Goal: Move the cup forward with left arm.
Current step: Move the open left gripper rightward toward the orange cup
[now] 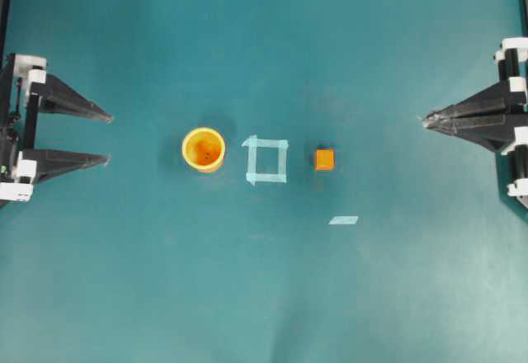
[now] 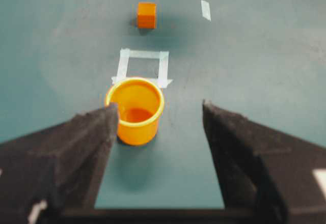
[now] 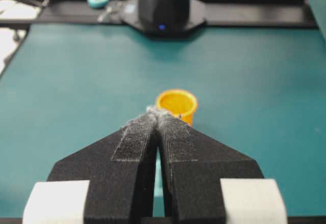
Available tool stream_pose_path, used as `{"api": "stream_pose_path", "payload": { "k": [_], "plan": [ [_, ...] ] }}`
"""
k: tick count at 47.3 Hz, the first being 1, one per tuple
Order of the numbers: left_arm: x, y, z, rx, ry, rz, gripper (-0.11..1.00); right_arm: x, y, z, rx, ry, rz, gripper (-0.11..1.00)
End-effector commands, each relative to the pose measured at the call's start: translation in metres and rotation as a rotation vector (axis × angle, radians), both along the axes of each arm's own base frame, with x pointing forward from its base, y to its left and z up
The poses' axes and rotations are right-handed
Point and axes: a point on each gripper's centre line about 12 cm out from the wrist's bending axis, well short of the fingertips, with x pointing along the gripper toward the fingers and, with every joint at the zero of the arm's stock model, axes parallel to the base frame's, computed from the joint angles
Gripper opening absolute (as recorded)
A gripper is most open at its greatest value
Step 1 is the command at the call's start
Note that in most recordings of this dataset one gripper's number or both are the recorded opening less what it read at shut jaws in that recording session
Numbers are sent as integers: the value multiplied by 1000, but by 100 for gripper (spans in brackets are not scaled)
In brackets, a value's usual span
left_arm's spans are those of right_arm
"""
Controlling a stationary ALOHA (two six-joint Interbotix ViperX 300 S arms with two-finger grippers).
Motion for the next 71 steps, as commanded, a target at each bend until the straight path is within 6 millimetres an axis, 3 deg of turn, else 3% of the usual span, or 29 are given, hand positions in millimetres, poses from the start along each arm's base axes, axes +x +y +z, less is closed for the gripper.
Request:
{"api": "stream_pose_path", "payload": {
  "k": [1, 19, 29, 49, 62, 71],
  "plan": [
    [5, 1, 3, -3, 2, 4, 65, 3, 0, 15, 1, -37, 0, 0],
    [37, 0, -48, 15, 196, -4, 65, 3, 0, 22, 3, -57, 0, 0],
    [55, 3, -70, 35, 190, -3, 65, 3, 0, 27, 3, -77, 0, 0],
    [57, 23, -103, 43, 221, 67, 67, 4, 0, 33, 3, -92, 0, 0],
    [69, 24, -107, 11, 260, 80, 83, 4, 0, 35, 3, -95, 0, 0],
    [84, 23, -106, 11, 266, 73, 84, 4, 0, 35, 3, -95, 0, 0]
  ]
}}
